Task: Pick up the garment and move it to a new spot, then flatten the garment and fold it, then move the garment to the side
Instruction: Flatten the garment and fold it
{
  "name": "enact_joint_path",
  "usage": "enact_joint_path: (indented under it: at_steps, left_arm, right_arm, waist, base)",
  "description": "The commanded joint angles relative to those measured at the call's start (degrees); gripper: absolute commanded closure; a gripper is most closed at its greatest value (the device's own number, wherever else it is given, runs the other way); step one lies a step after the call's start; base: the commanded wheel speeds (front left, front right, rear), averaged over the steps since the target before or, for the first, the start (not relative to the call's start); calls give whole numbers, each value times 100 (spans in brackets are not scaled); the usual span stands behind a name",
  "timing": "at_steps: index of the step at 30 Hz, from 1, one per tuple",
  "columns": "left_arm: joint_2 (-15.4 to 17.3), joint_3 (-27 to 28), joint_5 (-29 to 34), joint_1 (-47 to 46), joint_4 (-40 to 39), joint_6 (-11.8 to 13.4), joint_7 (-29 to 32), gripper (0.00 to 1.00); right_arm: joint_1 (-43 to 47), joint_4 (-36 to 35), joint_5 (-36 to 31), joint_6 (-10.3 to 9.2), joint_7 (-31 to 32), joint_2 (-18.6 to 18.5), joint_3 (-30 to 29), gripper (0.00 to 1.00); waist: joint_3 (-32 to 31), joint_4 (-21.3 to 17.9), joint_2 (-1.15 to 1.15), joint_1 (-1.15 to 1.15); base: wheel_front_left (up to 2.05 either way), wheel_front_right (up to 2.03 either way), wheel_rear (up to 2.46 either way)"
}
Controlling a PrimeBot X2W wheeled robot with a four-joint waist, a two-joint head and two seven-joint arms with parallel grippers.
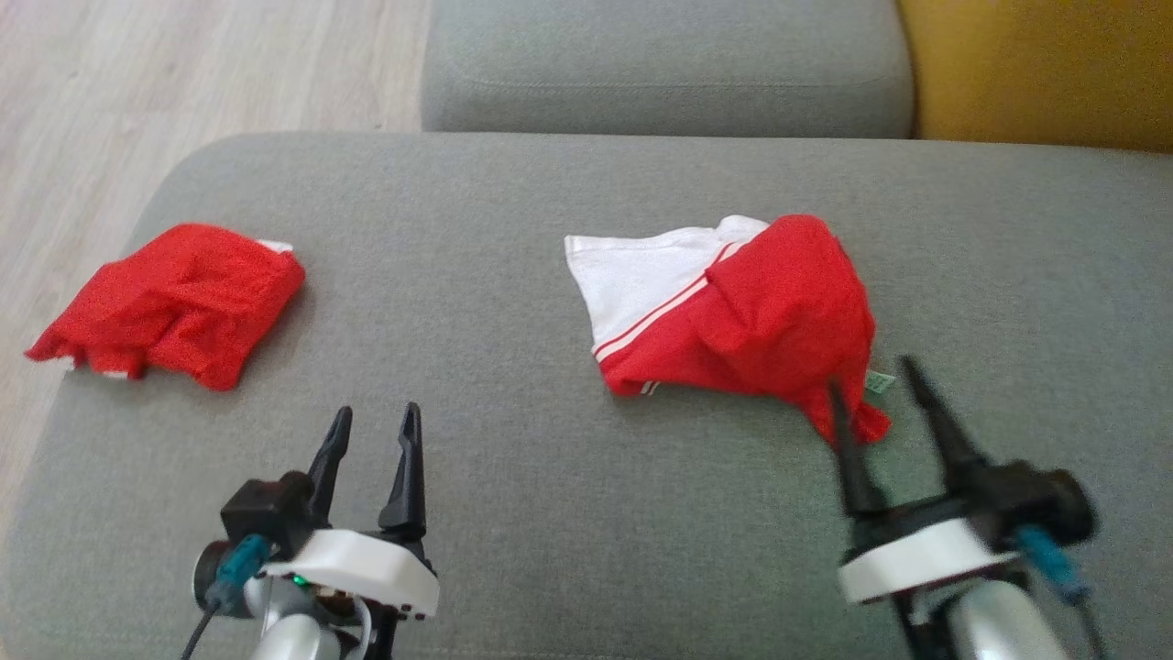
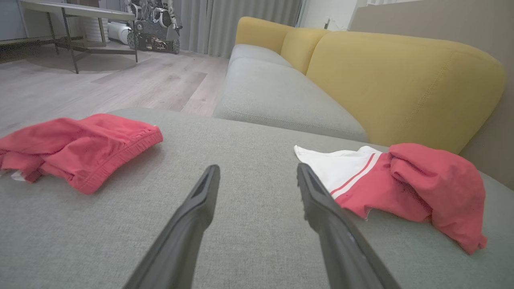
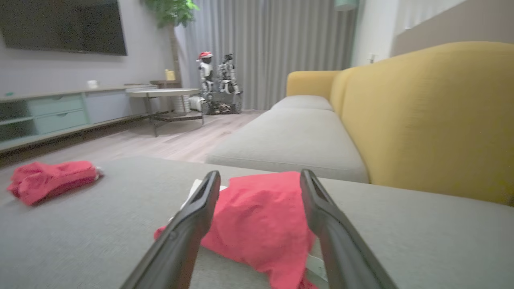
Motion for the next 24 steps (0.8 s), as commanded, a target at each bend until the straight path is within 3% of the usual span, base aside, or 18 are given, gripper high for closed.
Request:
enact_joint_path:
  at_steps: [1, 11, 17, 24]
  left_arm:
    - [-29, 238, 61, -268, -132, -46, -69, 0]
    - [-198, 149, -34, -497, 158, -241, -70, 0]
    - [-205, -87, -375, -676, 168, -154, -70, 0]
    - [-206, -237, -562, -703, 137, -44, -70, 0]
  right_arm:
    - [-436, -63, -136, -4, -15, -27, 357, 0]
    - [-1907, 2006, -1139, -4, 232, -162, 1642, 0]
    - [-2666, 3229, -1563, -4, 557, -452, 1713, 0]
    - [-3053, 3955, -1925, -4, 605, -500, 1591, 0]
  waist:
    - [95, 117, 0, 0]
    - [610, 885, 0, 0]
    - [840, 1338, 0, 0]
    - [957, 1570, 0, 0]
  base:
    - [0, 0, 0]
    - [0, 0, 0]
    - [0, 0, 0]
    - [0, 0, 0]
